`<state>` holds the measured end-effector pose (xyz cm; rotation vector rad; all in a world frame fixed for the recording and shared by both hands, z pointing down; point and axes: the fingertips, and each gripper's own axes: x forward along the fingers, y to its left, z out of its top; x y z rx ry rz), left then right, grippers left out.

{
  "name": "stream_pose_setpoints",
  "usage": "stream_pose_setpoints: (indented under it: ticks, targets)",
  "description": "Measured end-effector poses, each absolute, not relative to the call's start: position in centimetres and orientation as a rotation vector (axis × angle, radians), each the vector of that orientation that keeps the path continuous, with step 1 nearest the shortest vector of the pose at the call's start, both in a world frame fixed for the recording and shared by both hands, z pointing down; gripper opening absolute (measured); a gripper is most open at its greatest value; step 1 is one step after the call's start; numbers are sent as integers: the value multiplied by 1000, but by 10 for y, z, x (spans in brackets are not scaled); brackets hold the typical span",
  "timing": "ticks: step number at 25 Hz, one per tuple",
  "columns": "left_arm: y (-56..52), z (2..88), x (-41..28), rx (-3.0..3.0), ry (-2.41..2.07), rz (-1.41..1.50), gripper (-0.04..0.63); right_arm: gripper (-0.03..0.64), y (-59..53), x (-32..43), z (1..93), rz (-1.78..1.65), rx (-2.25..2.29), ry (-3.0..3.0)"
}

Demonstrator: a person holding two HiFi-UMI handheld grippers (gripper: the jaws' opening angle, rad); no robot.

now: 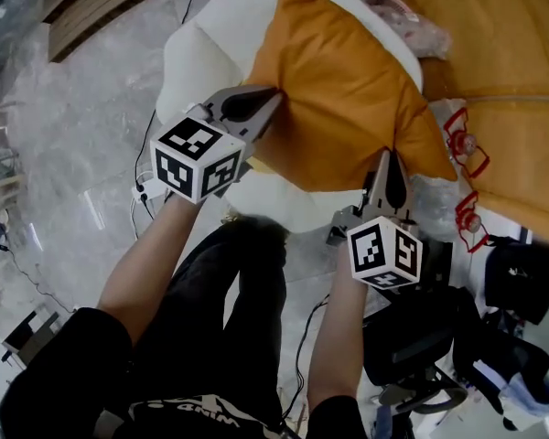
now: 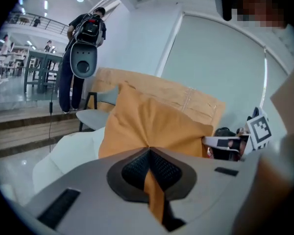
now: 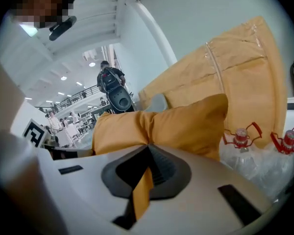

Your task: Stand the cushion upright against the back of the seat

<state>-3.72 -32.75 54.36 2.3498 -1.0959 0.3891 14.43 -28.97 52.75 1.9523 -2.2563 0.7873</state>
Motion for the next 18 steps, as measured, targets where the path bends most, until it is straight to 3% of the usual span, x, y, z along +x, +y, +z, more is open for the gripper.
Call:
stream_pose_setpoints:
  ticks: [9, 18]
  targets:
    - [-377, 537, -58, 2337, -1182, 355, 9, 25, -371, 128, 527, 754, 1843, -2348]
    - [-408, 613, -72, 2268, -1152, 615, 9, 25, -411, 110, 589, 814, 1694, -2258]
